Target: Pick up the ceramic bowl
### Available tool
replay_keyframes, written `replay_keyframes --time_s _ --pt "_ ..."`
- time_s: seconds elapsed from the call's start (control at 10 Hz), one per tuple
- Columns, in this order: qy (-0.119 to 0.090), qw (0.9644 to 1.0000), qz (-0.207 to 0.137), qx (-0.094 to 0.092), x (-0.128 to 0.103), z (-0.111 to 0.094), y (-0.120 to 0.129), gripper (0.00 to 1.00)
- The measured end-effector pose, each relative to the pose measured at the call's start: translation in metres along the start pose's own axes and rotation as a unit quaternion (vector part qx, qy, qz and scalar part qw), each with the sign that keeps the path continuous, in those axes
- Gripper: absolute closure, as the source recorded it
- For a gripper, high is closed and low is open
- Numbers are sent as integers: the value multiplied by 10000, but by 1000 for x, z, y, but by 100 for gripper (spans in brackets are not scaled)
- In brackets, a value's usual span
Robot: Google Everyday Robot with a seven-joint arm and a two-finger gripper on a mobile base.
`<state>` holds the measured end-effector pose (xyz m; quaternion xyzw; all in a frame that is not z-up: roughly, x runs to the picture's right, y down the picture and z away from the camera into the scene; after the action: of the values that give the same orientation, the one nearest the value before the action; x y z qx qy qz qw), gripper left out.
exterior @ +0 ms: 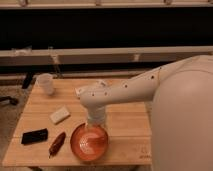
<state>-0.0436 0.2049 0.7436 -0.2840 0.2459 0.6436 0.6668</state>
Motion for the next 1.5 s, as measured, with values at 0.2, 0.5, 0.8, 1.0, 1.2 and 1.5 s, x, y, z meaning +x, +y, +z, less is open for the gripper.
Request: replay_keyframes --time_s 0.2,0.5,0.8,1.0,1.2,1.5 --pt "-30 9999 -116 35 8 12 -10 35" --pt "-3 9999 -106 81 14 34 -20 35" --pt "93 9999 52 101 13 51 -31 35" --pt "191 9997 143 80 12 63 -34 35" --pt "192 9997 152 75 11 68 -39 46" --pt "140 9999 54 -38 11 44 -40 78"
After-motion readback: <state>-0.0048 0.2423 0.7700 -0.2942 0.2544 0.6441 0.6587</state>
